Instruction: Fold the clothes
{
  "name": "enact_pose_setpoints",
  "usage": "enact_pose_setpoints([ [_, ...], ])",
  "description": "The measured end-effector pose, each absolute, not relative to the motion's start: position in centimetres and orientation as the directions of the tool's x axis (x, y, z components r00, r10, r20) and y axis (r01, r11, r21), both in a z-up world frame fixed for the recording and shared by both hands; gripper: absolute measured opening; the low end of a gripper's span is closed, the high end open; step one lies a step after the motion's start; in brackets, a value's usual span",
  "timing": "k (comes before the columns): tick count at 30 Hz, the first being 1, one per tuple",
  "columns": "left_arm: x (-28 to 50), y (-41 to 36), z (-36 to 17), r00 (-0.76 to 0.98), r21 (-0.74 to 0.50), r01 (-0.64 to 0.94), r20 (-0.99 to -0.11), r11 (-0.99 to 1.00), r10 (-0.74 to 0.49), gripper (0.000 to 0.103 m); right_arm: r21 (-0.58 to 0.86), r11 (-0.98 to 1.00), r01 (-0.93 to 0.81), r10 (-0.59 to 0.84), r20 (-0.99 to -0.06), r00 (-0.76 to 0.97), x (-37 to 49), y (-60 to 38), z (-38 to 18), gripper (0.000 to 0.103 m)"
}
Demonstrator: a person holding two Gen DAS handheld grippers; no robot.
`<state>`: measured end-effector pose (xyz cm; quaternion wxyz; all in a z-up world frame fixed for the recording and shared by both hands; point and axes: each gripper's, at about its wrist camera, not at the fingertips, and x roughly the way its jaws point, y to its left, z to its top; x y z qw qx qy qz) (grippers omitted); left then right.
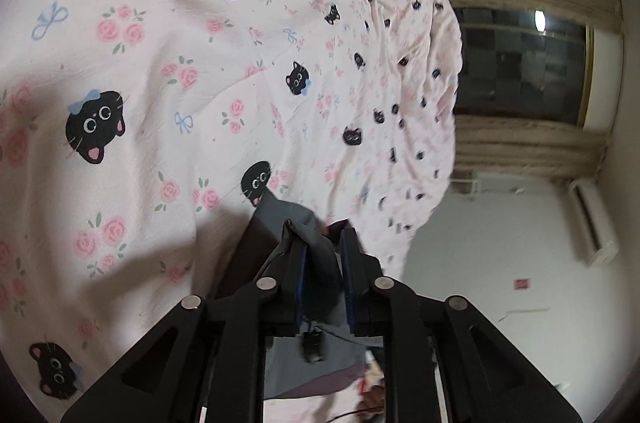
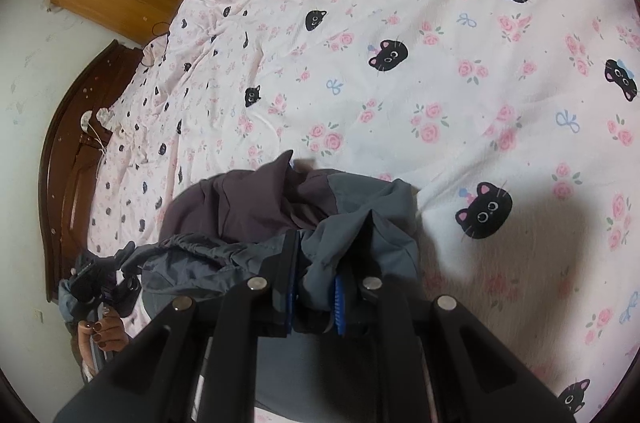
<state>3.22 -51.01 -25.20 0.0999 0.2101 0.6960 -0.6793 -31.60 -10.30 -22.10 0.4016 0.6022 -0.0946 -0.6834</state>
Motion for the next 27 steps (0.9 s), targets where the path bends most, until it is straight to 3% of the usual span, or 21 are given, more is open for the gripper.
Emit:
enact_pose_setpoints([
  [5,4.4,-52.0,-24.1,-0.886,-0.888,0.459,-0.46,-0.037,0.059,0.021,0.628,-0.677,0.382,-0.661,-0.748,0.058,-32.3,-10.5,-22.0,0.017],
  [9,4.5,-51.5,-21.4,-0.863,-0.846,0.495,-0.505,-0.197,-0.001,0.021,0.62,-0.692,0.369,-0.65,-0.758,0.055,-32.5,-10.8,-22.2,0.017],
  [15,-0.4,-44.3,-16.8,-0.812,-0.711,0.35,-0.555,-0.609,0.181,0.021,0.623,-0.697,0.355,-0.651,-0.758,0.05,-32.7,-11.1,-22.2,0.017],
  [22,-6.3,-38.0,-19.4,-0.698,-0.696,0.302,-0.627,-0.652,0.346,0.021,0.604,-0.705,0.371,-0.636,-0.77,0.046,-32.8,-11.5,-22.0,0.017],
  [27,-8.6,-36.8,-20.7,-0.662,-0.642,0.362,-0.688,-0.676,0.299,0.021,0.574,-0.712,0.404,-0.614,-0.789,0.039,-32.7,-11.9,-21.8,0.017],
])
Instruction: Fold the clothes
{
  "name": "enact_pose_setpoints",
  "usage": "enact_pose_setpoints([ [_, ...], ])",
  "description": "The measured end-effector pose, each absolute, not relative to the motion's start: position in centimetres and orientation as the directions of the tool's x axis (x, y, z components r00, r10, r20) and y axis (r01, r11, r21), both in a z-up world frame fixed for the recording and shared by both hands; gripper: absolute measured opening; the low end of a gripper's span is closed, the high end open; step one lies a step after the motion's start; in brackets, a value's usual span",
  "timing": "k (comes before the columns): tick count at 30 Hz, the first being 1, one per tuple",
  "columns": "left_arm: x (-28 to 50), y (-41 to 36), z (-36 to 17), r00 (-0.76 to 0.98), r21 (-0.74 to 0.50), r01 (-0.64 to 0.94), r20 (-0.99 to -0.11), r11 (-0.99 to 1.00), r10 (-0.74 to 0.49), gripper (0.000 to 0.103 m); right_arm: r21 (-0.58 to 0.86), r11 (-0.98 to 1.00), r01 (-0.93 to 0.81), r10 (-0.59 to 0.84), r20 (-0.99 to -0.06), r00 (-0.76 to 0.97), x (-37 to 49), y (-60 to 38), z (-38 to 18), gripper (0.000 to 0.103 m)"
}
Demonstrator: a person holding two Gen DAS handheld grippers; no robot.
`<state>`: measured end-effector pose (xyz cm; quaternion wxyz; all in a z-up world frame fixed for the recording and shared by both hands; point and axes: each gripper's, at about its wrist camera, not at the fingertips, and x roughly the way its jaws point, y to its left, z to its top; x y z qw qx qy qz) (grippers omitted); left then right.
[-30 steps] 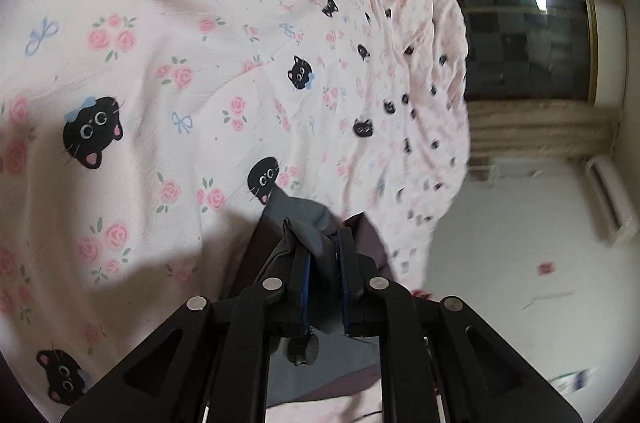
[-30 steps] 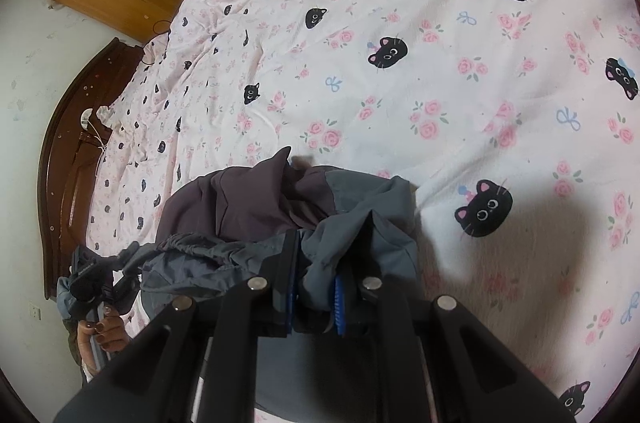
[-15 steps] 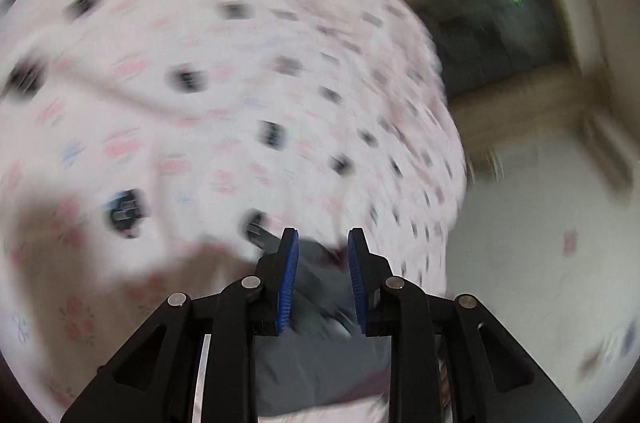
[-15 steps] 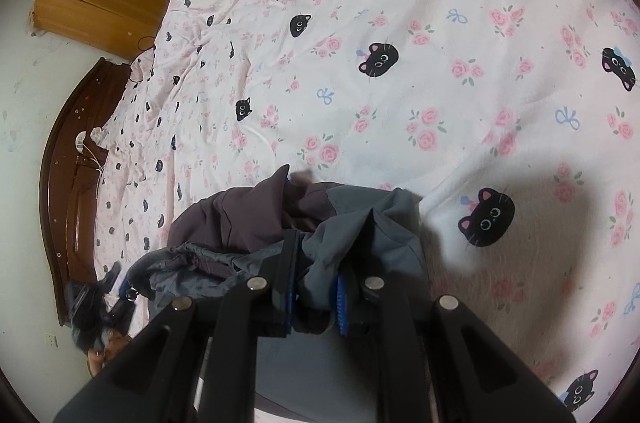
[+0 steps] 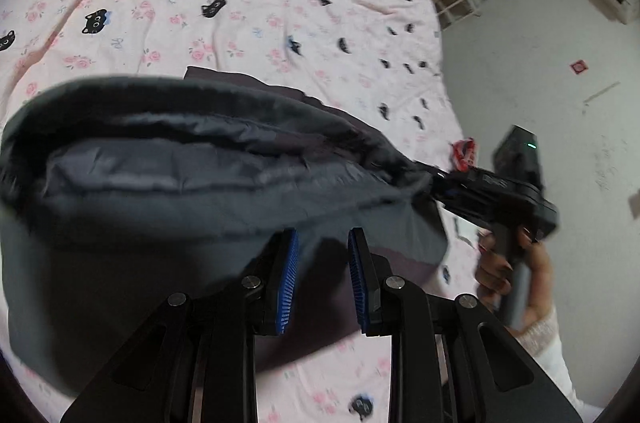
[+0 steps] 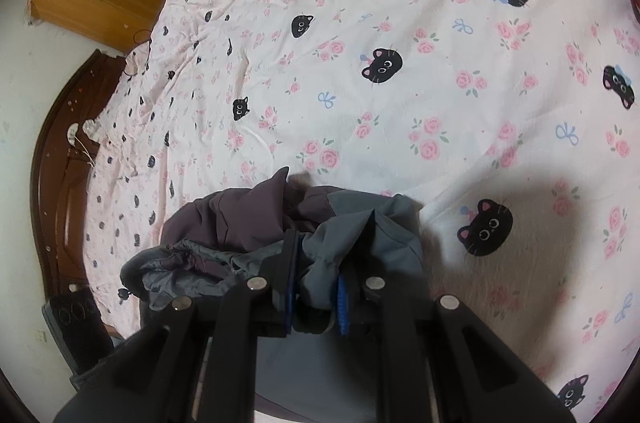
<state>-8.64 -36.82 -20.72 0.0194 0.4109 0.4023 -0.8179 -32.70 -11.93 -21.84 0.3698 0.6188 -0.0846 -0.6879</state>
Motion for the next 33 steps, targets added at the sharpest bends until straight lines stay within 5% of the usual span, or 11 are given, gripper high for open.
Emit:
enact_pose_setpoints([
  [7,-10.8,-39.2,-21.5,-0.673,-0.615,0.422,-0.705,-0.666,0.225,0.021,0.517,-0.703,0.488,-0.59,-0.807,0.004,-32.3,-12.6,-20.4,0.018],
  [13,-11.9,-40.6,-22.2,-0.67,-0.595,0.444,-0.717,-0.67,0.193,0.021,0.412,-0.67,0.617,-0.589,-0.801,-0.105,-30.8,-12.9,-16.3,0.03],
  [15,-12.1,-40.7,-22.4,-0.668,-0.59,0.45,-0.721,-0.67,0.186,0.021,0.365,-0.658,0.658,-0.589,-0.795,-0.147,-30.1,-13.1,-14.9,0.038],
  [17,-12.3,-40.7,-22.4,-0.667,-0.586,0.454,-0.723,-0.671,0.18,0.021,0.347,-0.661,0.665,-0.594,-0.783,-0.182,-29.8,-12.9,-13.8,0.069],
  [19,-12.3,-40.8,-22.6,-0.667,-0.588,0.457,-0.723,-0.668,0.181,0.021,0.32,-0.675,0.665,-0.593,-0.771,-0.232,-29.7,-12.5,-12.8,0.076],
  [25,-12.5,-40.8,-22.8,-0.665,-0.585,0.46,-0.726,-0.668,0.177,0.021,0.284,-0.623,0.729,-0.611,-0.758,-0.227,-28.4,-13.8,-11.6,0.076],
  [33,-12.5,-41.0,-22.8,-0.668,-0.59,0.456,-0.722,-0.666,0.181,0.021,0.254,-0.501,0.828,-0.595,-0.796,-0.115,-23.5,-19.6,-15.0,0.061],
])
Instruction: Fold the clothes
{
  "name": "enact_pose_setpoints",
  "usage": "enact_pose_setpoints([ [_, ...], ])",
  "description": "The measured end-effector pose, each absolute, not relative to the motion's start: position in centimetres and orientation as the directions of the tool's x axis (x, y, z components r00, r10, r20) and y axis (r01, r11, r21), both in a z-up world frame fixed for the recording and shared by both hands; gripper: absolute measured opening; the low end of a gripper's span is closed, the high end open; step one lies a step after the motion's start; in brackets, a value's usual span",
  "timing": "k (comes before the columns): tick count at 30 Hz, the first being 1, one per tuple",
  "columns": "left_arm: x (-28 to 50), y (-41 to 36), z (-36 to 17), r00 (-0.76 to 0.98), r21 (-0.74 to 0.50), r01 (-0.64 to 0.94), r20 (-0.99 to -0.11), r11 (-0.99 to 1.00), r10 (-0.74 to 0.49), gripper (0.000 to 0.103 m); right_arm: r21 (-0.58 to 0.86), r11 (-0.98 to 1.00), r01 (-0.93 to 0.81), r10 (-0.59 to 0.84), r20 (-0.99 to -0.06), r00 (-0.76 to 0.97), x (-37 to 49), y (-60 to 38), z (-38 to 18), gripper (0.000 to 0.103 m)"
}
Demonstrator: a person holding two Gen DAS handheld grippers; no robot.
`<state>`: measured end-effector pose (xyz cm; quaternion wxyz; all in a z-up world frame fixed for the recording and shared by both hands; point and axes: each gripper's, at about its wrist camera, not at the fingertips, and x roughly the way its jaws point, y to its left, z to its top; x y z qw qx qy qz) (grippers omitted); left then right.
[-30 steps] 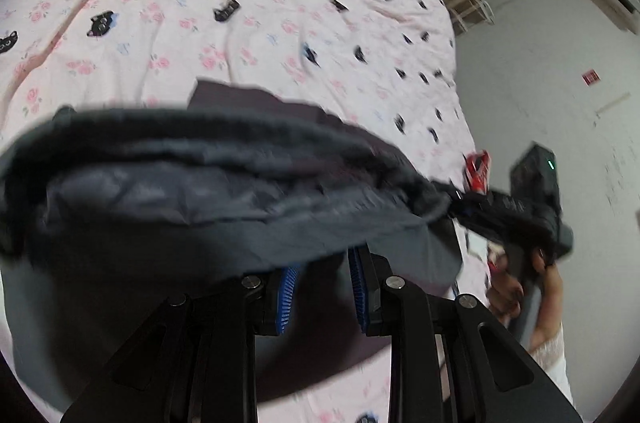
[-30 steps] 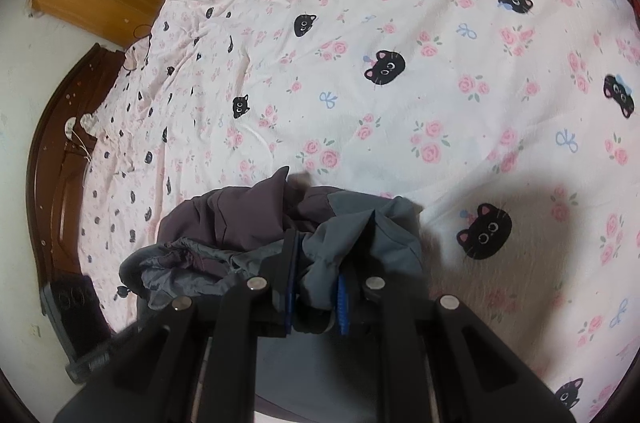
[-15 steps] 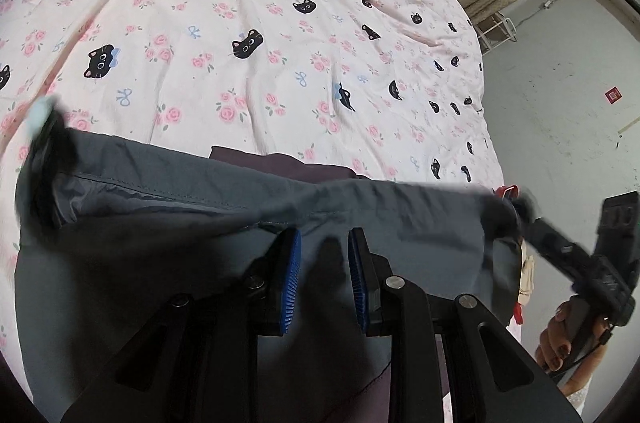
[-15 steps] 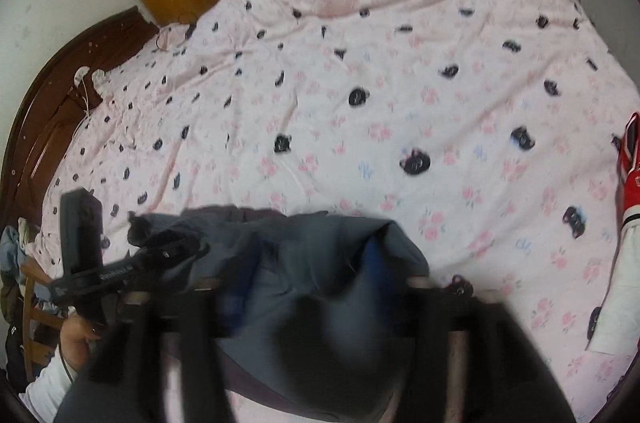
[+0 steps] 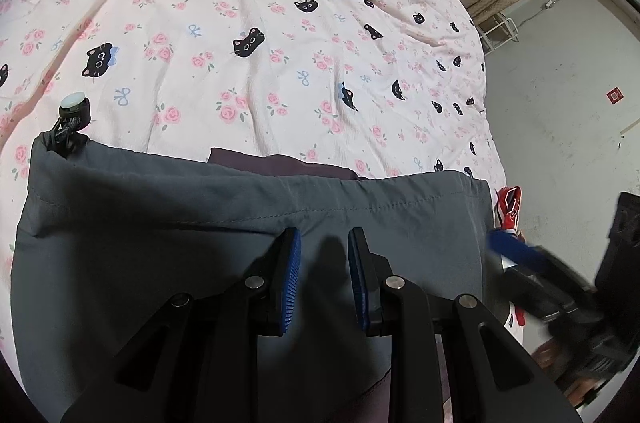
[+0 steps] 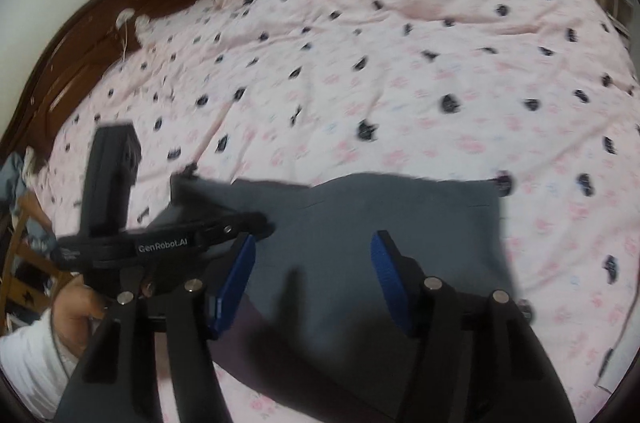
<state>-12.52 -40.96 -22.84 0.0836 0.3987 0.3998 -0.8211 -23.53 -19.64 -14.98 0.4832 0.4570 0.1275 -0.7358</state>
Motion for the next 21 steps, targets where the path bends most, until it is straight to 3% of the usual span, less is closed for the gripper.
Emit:
enact_pose_setpoints([
  [6,-12.0,-41.7,-23.2,-0.68,-0.604,0.444,-0.709,-0.662,0.19,0.021,0.226,-0.571,0.789,-0.516,-0.847,-0.131,-24.6,-20.6,-19.2,0.06],
  [10,-10.9,-43.1,-23.5,-0.702,-0.608,0.446,-0.693,-0.657,0.164,0.018,0.26,-0.593,0.762,-0.518,-0.848,-0.114,-26.0,-19.5,-20.3,0.038],
  [13,-10.1,-44.2,-24.3,-0.711,-0.62,0.458,-0.686,-0.637,0.156,0.007,0.293,-0.61,0.736,-0.532,-0.84,-0.108,-26.9,-18.5,-20.4,0.027],
  [15,-9.4,-45.0,-24.8,-0.716,-0.632,0.473,-0.682,-0.614,0.151,0.002,0.329,-0.622,0.711,-0.551,-0.828,-0.098,-27.6,-17.9,-20.4,0.026],
  [21,-7.4,-46.6,-24.2,-0.761,-0.678,0.481,-0.637,-0.556,0.118,0.003,0.398,-0.641,0.656,-0.593,-0.8,-0.094,-28.9,-16.8,-19.8,0.027],
])
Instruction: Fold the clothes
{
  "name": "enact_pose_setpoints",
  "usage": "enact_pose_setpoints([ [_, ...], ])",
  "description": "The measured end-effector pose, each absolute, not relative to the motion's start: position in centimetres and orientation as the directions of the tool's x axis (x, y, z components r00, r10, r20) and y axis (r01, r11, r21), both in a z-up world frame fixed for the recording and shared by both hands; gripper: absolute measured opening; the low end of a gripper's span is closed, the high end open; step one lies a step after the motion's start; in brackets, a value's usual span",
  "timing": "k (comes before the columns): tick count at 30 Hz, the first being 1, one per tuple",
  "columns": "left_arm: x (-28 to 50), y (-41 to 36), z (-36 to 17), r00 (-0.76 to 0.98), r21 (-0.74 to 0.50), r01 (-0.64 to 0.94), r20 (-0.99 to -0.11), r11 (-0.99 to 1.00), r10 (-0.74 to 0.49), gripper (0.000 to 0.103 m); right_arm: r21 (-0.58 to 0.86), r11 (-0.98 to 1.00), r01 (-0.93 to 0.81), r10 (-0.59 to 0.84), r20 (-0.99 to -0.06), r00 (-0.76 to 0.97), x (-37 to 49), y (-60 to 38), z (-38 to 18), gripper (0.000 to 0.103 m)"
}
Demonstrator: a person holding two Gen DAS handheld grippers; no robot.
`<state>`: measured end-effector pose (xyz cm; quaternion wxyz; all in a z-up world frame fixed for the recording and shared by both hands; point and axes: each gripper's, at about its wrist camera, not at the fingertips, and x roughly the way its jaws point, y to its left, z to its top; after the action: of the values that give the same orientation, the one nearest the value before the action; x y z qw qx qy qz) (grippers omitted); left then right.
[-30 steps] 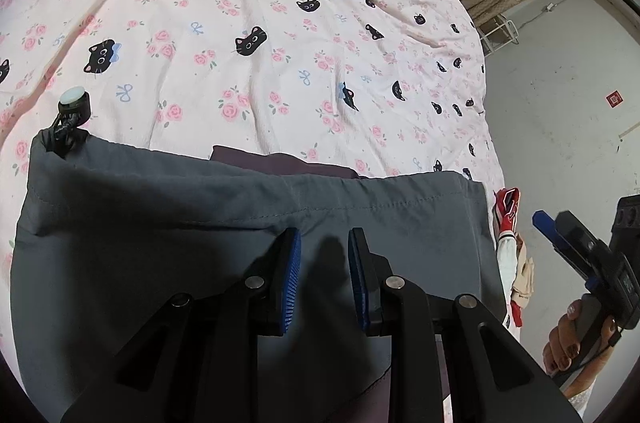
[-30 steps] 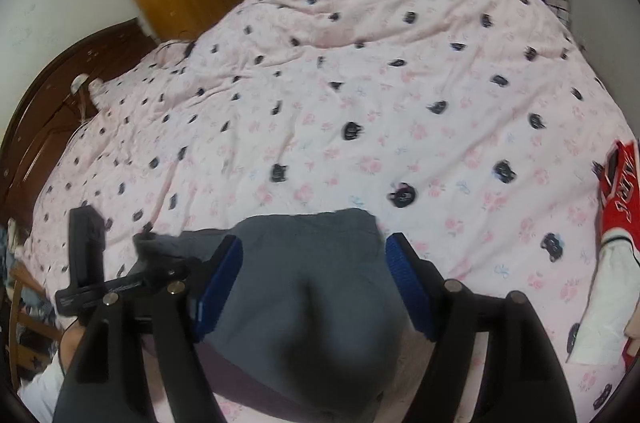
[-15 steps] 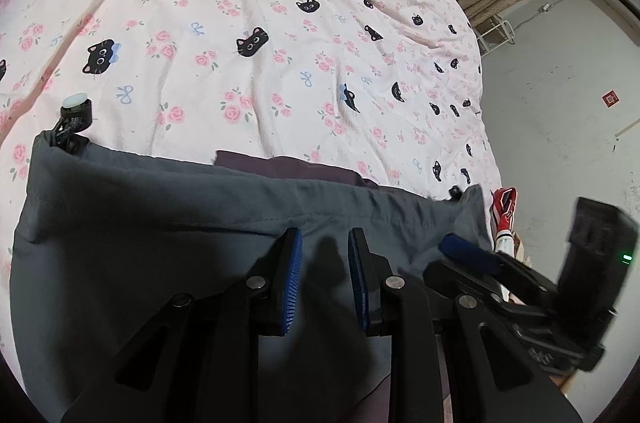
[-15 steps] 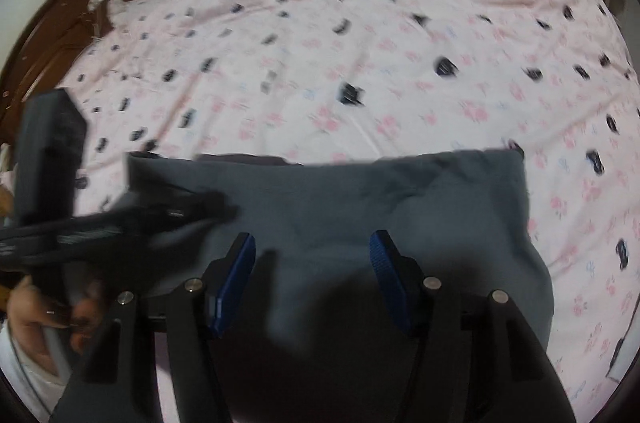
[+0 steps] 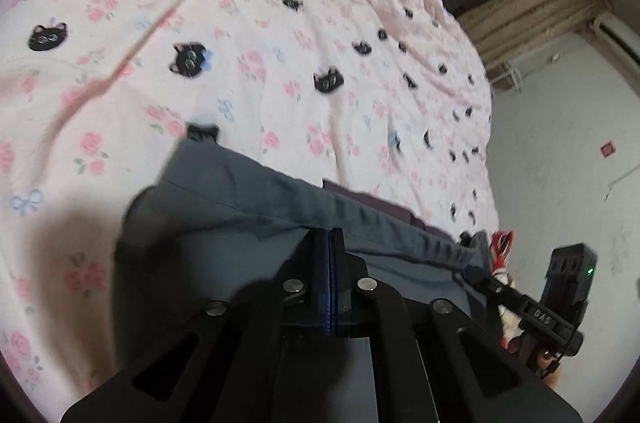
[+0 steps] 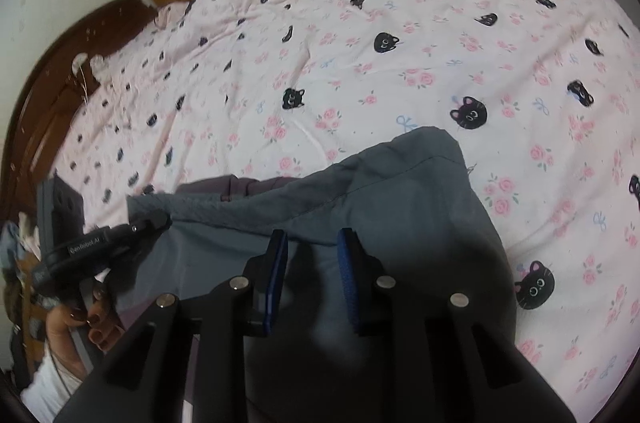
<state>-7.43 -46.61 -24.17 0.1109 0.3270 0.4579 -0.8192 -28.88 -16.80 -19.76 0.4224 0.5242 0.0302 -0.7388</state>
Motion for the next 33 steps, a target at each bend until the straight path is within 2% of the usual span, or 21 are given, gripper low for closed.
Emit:
enact_pose_setpoints([
  [3,-6.5,-47.1,-22.4,-0.784,-0.663,0.478,-0.618,-0.577,0.061,0.006,0.37,-0.649,0.665,-0.591,-0.795,-0.136,-28.8,-16.9,-18.8,0.03],
  [4,-6.3,-47.5,-22.0,-0.783,-0.653,0.487,-0.621,-0.58,0.041,0.009,0.355,-0.654,0.669,-0.589,-0.793,-0.156,-28.8,-16.9,-18.4,0.034],
  [5,-6.0,-47.8,-21.7,-0.782,-0.646,0.495,-0.623,-0.581,0.026,0.011,0.34,-0.66,0.67,-0.584,-0.793,-0.174,-28.9,-16.9,-18.1,0.043],
  [7,-5.7,-48.5,-21.8,-0.771,-0.635,0.516,-0.637,-0.574,0.011,0.014,0.313,-0.683,0.66,-0.56,-0.805,-0.198,-29.4,-16.9,-18.1,0.046],
  [14,-6.3,-49.6,-25.0,-0.719,-0.593,0.576,-0.695,-0.562,-0.003,0.014,0.255,-0.713,0.654,-0.471,-0.864,-0.177,-30.4,-17.8,-21.5,0.047],
  [20,-6.5,-49.0,-26.8,-0.716,-0.575,0.576,-0.698,-0.581,-0.02,0.014,0.284,-0.704,0.651,-0.493,-0.855,-0.159,-31.0,-17.4,-23.6,0.052],
  [23,-5.5,-48.8,-25.4,-0.735,-0.578,0.578,-0.675,-0.576,-0.061,0.014,0.279,-0.693,0.665,-0.499,-0.851,-0.164,-31.0,-17.4,-23.8,0.052],
  [27,-3.8,-45.8,-21.0,-0.779,-0.513,0.534,-0.607,-0.672,-0.155,0.014,0.224,-0.687,0.691,-0.497,-0.839,-0.223,-30.1,-17.4,-22.3,0.054],
  [30,-3.7,-41.9,-18.4,-0.798,-0.453,0.461,-0.587,-0.763,-0.133,0.017,0.185,-0.679,0.711,-0.495,-0.83,-0.257,-29.3,-17.5,-21.2,0.055],
  [33,-3.9,-37.9,-17.5,-0.778,-0.397,0.427,-0.619,-0.812,-0.106,0.021,0.167,-0.674,0.719,-0.488,-0.832,-0.264,-29.0,-17.6,-20.8,0.055],
])
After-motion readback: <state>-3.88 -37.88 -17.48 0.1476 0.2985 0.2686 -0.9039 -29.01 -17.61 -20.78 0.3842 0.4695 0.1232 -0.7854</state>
